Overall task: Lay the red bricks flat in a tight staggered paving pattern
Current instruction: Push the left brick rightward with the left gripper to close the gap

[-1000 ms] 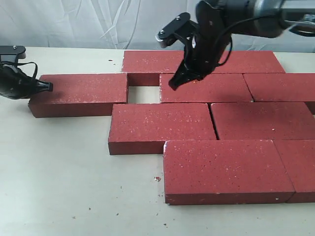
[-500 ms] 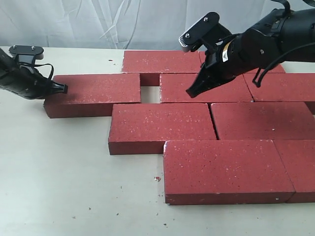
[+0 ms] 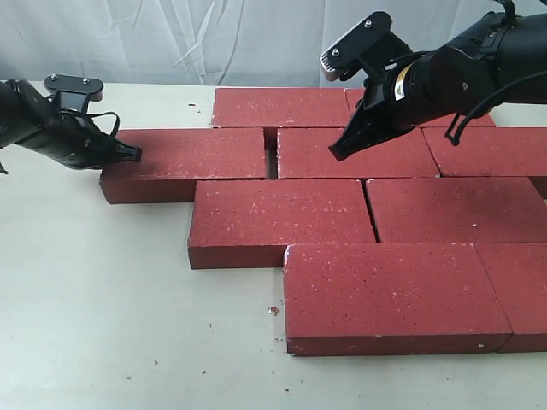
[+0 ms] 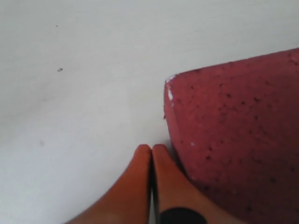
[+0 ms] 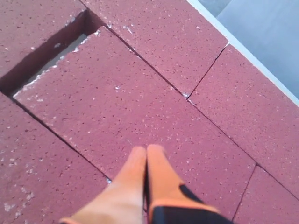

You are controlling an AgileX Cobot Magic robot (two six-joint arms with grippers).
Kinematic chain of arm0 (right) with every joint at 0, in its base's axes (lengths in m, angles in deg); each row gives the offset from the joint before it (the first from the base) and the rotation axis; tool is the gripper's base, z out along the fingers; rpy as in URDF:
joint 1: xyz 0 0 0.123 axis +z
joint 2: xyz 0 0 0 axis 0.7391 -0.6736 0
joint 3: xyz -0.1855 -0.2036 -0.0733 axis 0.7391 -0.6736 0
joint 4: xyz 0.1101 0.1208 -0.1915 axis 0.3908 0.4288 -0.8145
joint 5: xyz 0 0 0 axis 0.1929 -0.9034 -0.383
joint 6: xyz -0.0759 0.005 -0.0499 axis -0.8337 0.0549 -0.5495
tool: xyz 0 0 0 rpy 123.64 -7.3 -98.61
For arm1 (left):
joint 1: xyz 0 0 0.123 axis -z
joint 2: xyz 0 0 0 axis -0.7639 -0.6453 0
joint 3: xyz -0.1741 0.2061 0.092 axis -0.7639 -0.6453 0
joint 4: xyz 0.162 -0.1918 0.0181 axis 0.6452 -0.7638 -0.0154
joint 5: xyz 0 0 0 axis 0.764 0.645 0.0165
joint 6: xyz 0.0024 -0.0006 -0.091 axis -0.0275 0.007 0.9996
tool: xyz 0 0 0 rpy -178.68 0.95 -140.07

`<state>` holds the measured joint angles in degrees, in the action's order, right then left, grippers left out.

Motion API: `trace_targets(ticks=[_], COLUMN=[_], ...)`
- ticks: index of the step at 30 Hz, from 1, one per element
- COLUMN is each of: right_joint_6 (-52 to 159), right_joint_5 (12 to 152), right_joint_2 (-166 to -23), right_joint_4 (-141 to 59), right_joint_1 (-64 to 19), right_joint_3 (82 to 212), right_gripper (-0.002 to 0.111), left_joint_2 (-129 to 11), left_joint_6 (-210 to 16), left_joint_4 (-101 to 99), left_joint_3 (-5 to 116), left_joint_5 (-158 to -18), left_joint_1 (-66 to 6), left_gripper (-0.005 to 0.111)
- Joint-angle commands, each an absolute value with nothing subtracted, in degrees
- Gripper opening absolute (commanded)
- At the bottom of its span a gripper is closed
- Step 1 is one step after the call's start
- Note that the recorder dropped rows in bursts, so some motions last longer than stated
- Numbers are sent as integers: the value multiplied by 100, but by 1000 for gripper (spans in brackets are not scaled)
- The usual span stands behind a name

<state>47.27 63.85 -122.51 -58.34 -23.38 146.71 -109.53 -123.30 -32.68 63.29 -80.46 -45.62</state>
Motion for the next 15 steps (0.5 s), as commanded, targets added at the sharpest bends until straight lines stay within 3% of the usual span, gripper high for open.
trace_targets(ticks=[1, 15], right_joint_6=[4712, 4712], right_joint_5=[6467, 6480], right_joint_2=[-12199, -12199], right_joint_4=[-5894, -5883], right_joint_1=[-2368, -2368], right_joint_3=[14650, 14650], right_gripper=[-1, -1], left_joint_2=[-10958, -10958], left_joint_6=[-12336, -12336], left_joint_4=[-3325, -3286], left_joint_3=[6359, 6359], left_joint_5=[-8174, -8308], left_joint_1=[-4406, -4213], left_gripper=[0, 0])
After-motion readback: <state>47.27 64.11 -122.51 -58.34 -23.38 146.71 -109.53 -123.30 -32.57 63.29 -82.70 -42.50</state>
